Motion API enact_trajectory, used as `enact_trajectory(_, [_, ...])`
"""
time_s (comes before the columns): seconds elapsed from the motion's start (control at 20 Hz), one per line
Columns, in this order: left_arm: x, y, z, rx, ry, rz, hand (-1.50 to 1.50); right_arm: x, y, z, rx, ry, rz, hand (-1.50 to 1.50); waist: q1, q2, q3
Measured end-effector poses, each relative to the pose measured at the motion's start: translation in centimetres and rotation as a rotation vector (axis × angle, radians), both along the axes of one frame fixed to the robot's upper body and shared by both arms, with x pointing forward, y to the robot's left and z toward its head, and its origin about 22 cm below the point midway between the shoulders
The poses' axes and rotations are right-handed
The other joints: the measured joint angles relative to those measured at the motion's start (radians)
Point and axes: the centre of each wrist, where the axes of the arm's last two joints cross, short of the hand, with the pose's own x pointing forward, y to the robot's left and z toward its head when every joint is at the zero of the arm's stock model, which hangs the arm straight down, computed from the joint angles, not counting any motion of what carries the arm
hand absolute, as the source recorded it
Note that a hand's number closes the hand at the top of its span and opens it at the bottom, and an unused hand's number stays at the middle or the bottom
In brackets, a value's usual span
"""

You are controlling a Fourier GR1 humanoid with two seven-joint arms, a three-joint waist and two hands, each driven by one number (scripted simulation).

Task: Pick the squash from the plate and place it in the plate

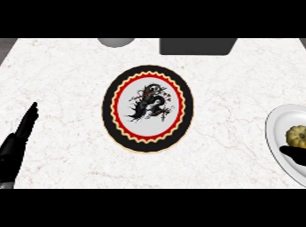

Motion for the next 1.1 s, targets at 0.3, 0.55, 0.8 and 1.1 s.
enact_trajectory(0.3, [0.0,0.0,0.3,-0.003,0.004,0.002,0.0,1.6,-1.5,-0.2,0.029,0.183,-0.002,-1.5,-0.002,0.0,0.001])
enact_trajectory(0.55, [-0.4,0.2,0.0,0.0,-0.002,0.0,0.0,2.7,-3.5,-1.2,0.054,0.285,0.003,-1.5,-0.003,-0.001,0.002])
enact_trajectory(0.8, [-0.4,-0.2,-0.5,-0.001,0.003,0.005,0.0,2.8,-4.5,-1.1,0.08,0.327,0.027,-1.5,-0.006,-0.001,0.002])
enact_trajectory(1.1, [0.0,0.3,0.1,-0.003,0.003,0.006,0.0,3.5,-5.2,-3.0,0.125,0.383,0.051,-1.5,-0.005,-0.001,0.002])
